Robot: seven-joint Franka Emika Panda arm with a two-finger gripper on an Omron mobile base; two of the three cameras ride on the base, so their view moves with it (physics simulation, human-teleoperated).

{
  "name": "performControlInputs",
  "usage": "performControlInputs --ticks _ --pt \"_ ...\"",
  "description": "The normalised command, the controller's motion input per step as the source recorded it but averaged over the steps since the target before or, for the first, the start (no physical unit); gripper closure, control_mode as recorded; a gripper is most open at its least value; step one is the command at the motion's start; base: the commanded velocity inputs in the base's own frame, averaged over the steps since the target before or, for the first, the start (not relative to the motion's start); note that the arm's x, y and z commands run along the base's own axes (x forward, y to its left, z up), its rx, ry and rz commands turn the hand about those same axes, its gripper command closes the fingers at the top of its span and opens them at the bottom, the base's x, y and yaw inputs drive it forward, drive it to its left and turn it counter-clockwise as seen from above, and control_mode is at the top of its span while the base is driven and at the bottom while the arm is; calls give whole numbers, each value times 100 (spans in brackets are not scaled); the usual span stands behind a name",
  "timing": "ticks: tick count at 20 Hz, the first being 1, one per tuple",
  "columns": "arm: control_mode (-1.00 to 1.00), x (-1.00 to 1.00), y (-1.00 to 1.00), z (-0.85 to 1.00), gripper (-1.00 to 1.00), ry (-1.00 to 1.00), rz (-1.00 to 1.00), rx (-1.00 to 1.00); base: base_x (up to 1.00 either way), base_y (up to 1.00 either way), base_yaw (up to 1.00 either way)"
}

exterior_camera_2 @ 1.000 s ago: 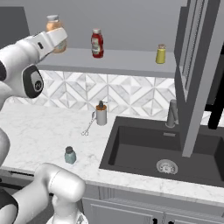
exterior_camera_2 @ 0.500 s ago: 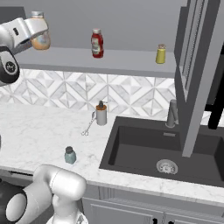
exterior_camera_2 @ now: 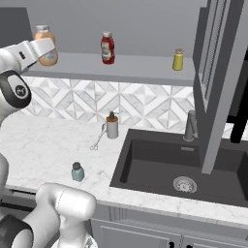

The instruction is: Put the shaker and condiment bottle from the counter next to their counterparts in the cabinet.

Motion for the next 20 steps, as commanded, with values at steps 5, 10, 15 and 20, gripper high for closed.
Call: performControlInputs --ticks 5,10,15,20 --pt "-100 26 0 -11 100 1 0 0 0 0 0" --pt "-100 20 0 -30 100 0 0 0 0 0 0" --pt "-100 32 -12 -13 100 -3 0 0 0 0 0" --pt "-100 43 -19 -4 100 -1 0 0 0 0 0"
